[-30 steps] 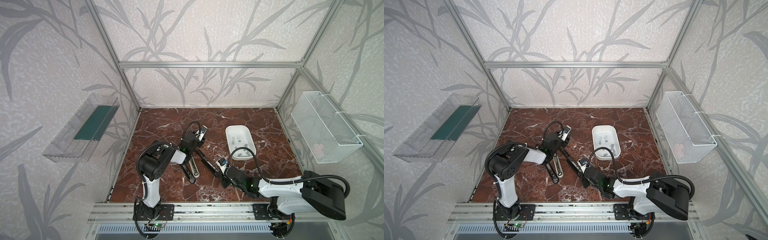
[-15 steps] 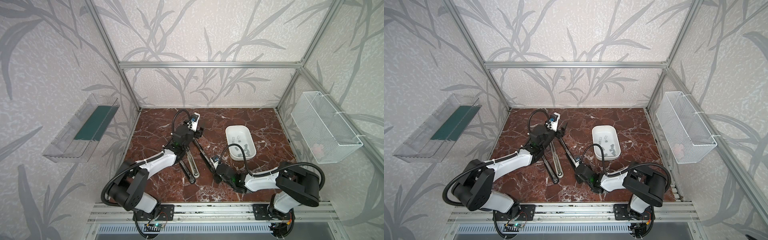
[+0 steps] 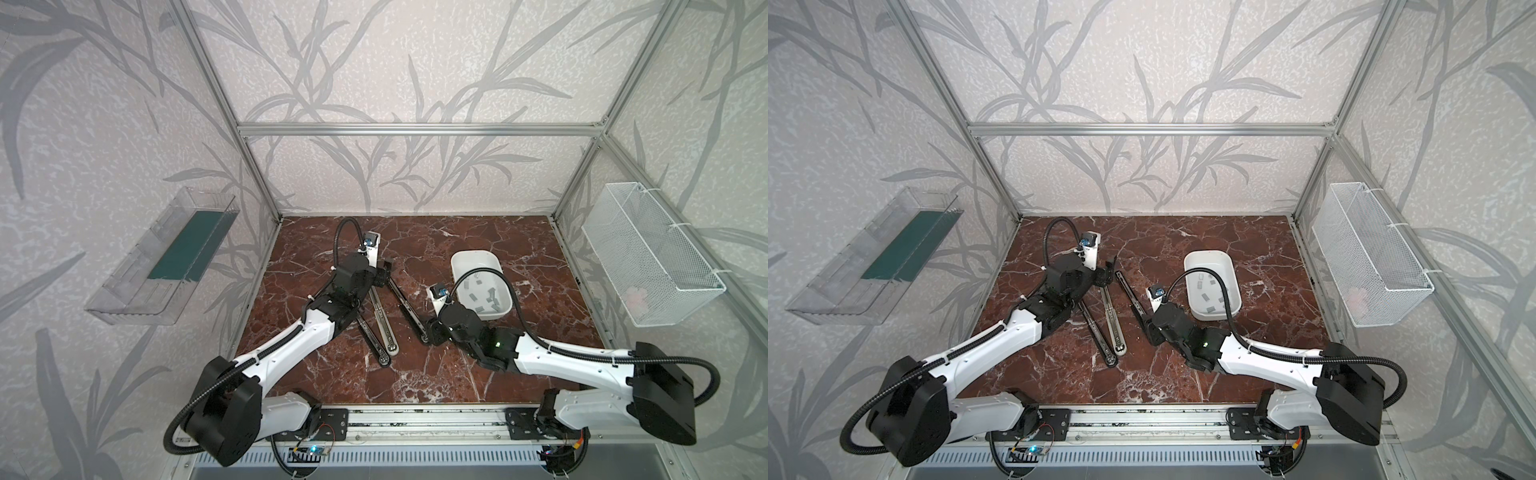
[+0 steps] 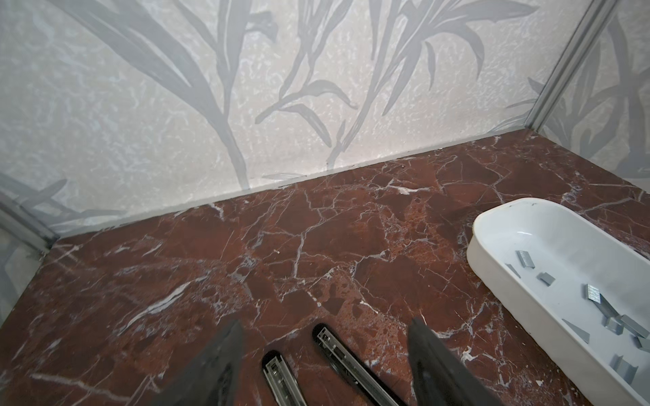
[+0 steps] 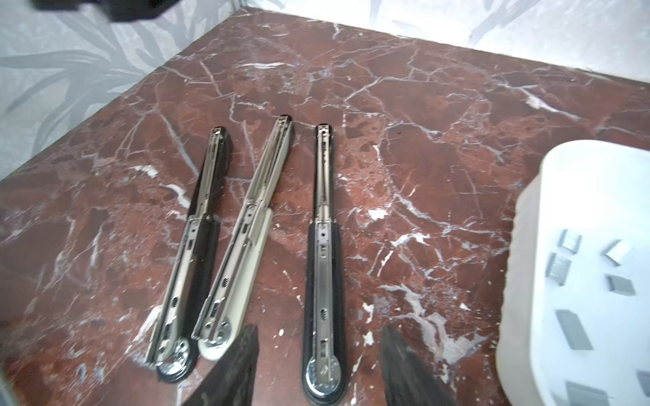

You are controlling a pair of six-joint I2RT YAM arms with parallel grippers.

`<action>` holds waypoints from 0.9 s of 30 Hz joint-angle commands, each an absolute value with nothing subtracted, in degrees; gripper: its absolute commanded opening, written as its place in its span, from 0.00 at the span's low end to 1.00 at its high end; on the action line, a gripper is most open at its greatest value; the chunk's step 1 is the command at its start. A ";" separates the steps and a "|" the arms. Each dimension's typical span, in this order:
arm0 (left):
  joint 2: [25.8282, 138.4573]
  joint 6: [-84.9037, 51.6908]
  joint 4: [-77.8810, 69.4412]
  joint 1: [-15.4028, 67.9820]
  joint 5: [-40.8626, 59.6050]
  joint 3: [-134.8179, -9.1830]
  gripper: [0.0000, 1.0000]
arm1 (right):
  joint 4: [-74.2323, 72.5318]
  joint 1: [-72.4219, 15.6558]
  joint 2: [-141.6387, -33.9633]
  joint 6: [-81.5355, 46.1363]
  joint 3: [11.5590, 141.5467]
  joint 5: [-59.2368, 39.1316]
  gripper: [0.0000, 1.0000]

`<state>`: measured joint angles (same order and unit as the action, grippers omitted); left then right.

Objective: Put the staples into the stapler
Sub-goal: 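Lay the opened black stapler beside the others with the right gripper while the left withdraws, then move the right gripper over the white staple tray and lower into it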

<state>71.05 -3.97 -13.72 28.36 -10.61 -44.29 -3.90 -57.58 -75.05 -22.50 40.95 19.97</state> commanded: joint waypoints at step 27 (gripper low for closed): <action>58.01 -12.92 -3.89 22.23 -16.13 -37.78 0.73 | 7.51 -54.08 -94.16 -29.75 48.97 15.89 0.35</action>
